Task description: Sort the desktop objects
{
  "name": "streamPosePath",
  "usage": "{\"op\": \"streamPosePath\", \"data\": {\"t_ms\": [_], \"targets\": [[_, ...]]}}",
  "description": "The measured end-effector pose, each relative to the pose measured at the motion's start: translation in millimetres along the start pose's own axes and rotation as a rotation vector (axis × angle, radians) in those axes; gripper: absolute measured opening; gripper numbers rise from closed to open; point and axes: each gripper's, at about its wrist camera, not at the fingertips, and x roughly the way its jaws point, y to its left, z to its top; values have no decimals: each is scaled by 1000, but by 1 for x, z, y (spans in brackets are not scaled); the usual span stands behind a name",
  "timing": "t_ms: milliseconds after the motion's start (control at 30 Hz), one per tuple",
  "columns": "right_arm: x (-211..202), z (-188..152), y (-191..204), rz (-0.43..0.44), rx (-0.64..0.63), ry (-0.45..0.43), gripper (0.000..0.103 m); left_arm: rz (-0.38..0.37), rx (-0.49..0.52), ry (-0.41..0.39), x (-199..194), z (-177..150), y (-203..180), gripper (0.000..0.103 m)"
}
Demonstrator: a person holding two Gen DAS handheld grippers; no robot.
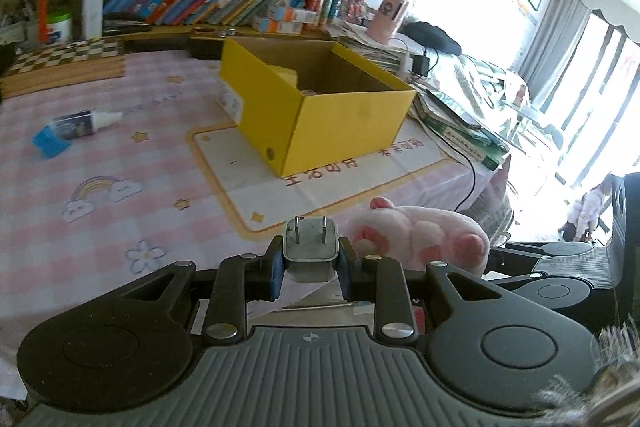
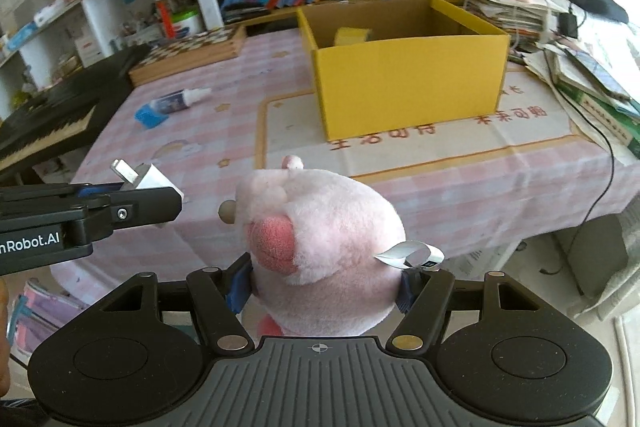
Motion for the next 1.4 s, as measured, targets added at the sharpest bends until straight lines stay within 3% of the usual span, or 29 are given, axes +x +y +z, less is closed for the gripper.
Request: {"op": "streamPosePath", "data": {"t_ms": [867,1033,1400], "targets": [[32,55,-118,10,23,58,68,-21,17,46,106,54,-78,24],[28,76,-132,31,-9,0,68,1,19,-11,113,73,-89,24],[32,158,-152,105,-85,-172,68,95,25,-161,128,137,-85,24]]}}
